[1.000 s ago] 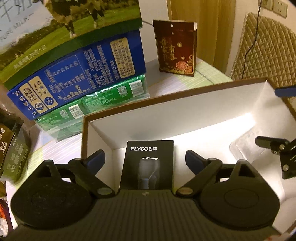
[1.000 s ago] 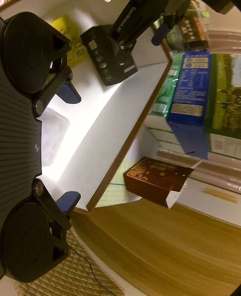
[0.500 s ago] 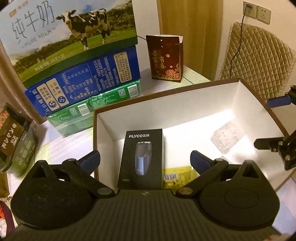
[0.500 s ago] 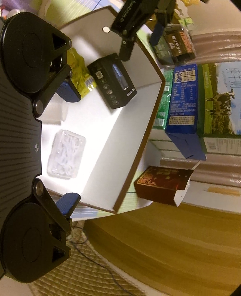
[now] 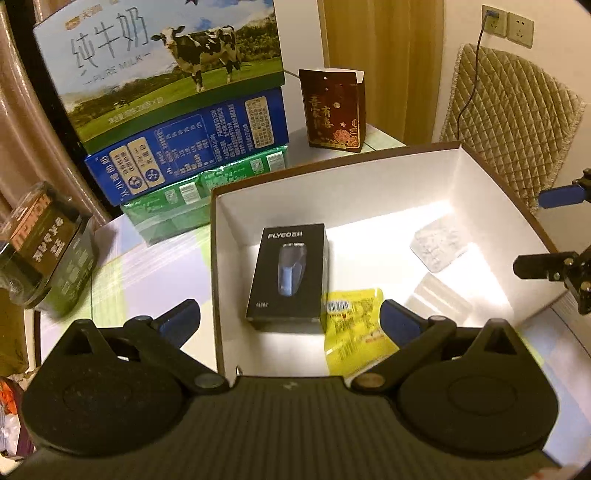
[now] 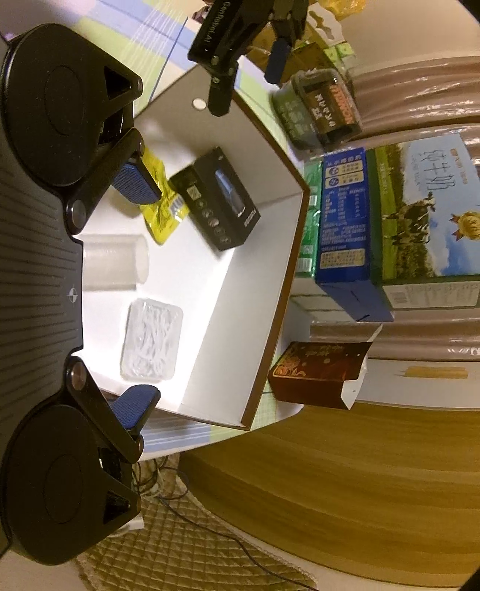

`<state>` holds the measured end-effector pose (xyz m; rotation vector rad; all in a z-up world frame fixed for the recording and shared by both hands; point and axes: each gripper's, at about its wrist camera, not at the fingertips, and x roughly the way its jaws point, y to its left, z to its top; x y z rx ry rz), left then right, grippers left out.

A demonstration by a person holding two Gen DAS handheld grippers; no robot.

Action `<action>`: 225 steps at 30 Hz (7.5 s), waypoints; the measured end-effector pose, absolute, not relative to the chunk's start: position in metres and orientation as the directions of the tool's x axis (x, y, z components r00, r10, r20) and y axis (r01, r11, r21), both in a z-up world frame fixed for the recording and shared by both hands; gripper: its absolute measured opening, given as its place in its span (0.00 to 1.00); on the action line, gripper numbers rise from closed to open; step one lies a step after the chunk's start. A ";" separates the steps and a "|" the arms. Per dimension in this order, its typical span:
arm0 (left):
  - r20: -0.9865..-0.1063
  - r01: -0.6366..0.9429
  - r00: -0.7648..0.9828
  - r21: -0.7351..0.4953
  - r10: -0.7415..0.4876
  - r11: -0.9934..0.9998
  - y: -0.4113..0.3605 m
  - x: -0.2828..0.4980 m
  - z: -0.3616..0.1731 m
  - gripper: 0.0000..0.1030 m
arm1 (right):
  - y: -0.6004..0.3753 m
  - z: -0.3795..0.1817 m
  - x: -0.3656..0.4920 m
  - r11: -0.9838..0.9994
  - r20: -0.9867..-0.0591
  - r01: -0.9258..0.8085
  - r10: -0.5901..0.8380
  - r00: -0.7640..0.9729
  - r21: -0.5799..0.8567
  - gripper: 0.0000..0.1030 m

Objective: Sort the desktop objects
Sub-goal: 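Withdraw both tools from the box toward the items on the tablecloth, then grasp the white toothbrush with the left gripper while the right grasps the green medicine pack, then lift and carry the toothbrush and medicine pack over the brown box, then lower the toothbrush and medicine pack into the box and open both grippers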

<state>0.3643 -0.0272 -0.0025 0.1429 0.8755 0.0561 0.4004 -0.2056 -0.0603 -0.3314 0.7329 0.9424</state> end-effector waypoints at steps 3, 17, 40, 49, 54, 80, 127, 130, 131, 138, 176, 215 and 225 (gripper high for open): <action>-0.760 0.008 0.641 0.143 0.105 0.990 -0.027 0.348 0.001 0.99 | -0.210 -0.056 0.388 0.555 -0.691 -0.831 0.617 0.376 0.043 0.98; -0.770 -0.039 0.628 0.110 0.110 0.993 -0.011 0.263 -0.001 0.99 | -0.231 -0.054 0.316 0.489 -0.686 -0.872 0.646 0.335 0.034 0.98; -0.850 -0.155 0.508 0.070 0.140 0.985 0.012 0.165 -0.055 0.99 | -0.215 -0.095 0.247 0.312 -0.767 -0.950 0.616 0.180 0.028 0.98; -0.865 -0.199 0.480 0.058 0.149 0.978 0.024 0.158 -0.066 0.99 | -0.191 -0.115 0.227 0.194 -0.784 -0.981 0.608 0.123 -0.003 0.98; -0.876 -0.222 0.459 0.046 0.146 0.974 0.033 0.155 -0.075 0.99 | -0.180 -0.127 0.220 0.127 -0.789 -0.992 0.609 0.080 -0.003 0.96; -0.907 0.341 0.418 0.112 -0.043 0.933 -0.005 0.229 -0.130 0.54 | -0.207 -0.141 0.250 0.334 -0.810 -0.941 0.567 0.151 0.059 0.80; -0.916 -0.347 0.374 0.006 0.145 0.938 0.059 0.116 -0.123 0.16 | -0.152 -0.151 0.190 0.029 -0.815 -0.993 0.569 0.113 -0.118 0.32; -0.916 -0.344 0.373 0.008 0.145 0.939 0.059 0.118 -0.122 0.16 | -0.161 -0.144 0.192 0.087 -0.804 -0.990 0.578 0.139 -0.109 0.32; -0.916 -0.341 0.372 0.013 0.148 0.940 0.059 0.118 -0.122 0.16 | -0.164 -0.141 0.193 0.106 -0.800 -0.989 0.582 0.146 -0.103 0.32; -0.904 -0.311 0.406 0.001 0.133 0.950 0.052 0.121 -0.110 0.16 | -0.187 -0.123 0.203 0.215 -0.774 -0.975 0.606 0.184 -0.063 0.32; -0.724 0.036 0.686 -0.054 -0.064 0.998 -0.032 0.234 -0.004 0.16 | -0.227 -0.060 0.257 0.468 -0.669 -0.882 0.640 0.378 -0.051 0.32; -0.833 0.032 0.543 -0.109 -0.108 0.994 -0.049 0.478 -0.062 0.16 | -0.133 -0.093 0.438 0.554 -0.707 -0.832 0.577 0.408 -0.028 0.32; -0.858 0.015 0.501 -0.118 -0.110 0.993 -0.044 0.499 -0.082 0.16 | -0.125 -0.106 0.452 0.550 -0.732 -0.835 0.560 0.388 -0.022 0.32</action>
